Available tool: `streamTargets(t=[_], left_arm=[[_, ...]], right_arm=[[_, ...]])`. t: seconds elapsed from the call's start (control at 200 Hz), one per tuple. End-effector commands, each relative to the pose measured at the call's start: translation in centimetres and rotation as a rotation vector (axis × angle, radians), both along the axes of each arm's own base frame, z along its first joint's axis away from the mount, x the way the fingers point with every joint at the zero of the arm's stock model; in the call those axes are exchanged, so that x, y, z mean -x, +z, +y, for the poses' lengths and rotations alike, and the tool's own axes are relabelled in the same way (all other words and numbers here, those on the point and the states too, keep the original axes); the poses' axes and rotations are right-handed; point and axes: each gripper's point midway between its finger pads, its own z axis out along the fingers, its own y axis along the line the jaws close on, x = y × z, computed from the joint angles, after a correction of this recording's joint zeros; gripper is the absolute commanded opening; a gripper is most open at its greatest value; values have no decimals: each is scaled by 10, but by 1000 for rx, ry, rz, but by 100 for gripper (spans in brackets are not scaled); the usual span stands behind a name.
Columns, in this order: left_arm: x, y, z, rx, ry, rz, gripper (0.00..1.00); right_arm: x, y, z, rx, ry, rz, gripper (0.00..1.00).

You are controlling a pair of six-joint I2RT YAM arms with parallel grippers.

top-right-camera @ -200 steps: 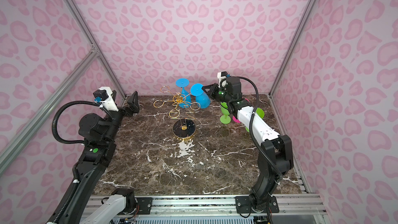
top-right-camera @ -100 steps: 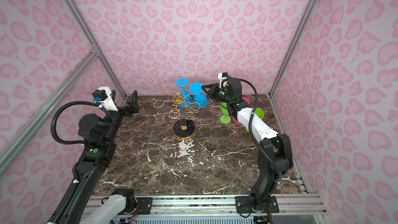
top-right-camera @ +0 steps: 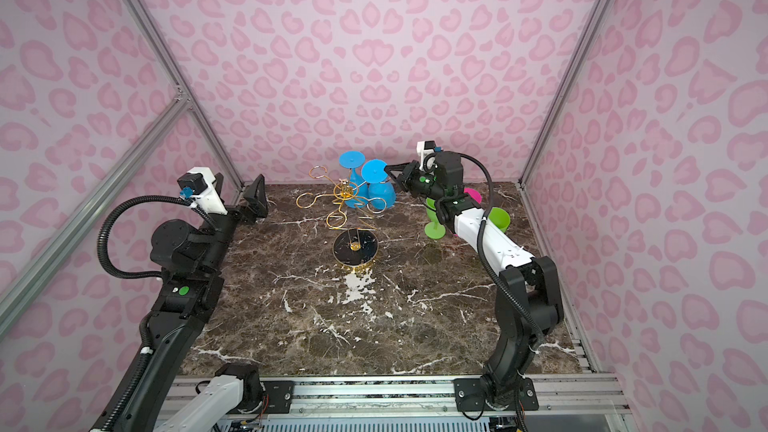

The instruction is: Take the wine glass off the wine glass rack

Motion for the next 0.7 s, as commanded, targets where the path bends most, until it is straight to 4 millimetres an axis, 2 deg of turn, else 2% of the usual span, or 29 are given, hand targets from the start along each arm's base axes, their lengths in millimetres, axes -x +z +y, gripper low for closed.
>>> streamTargets(t=[0.0,0.375,0.695], left_arm=[[3,9,2,2,6,-41,99],[4,10,2,3,6,-45,98],[6,12,2,5,8,-50,98]], right_arm=[[3,6,3,-12,17,-33,0],[15,2,11,0,41,-25,0],[25,1,8,20,30,-24,0]])
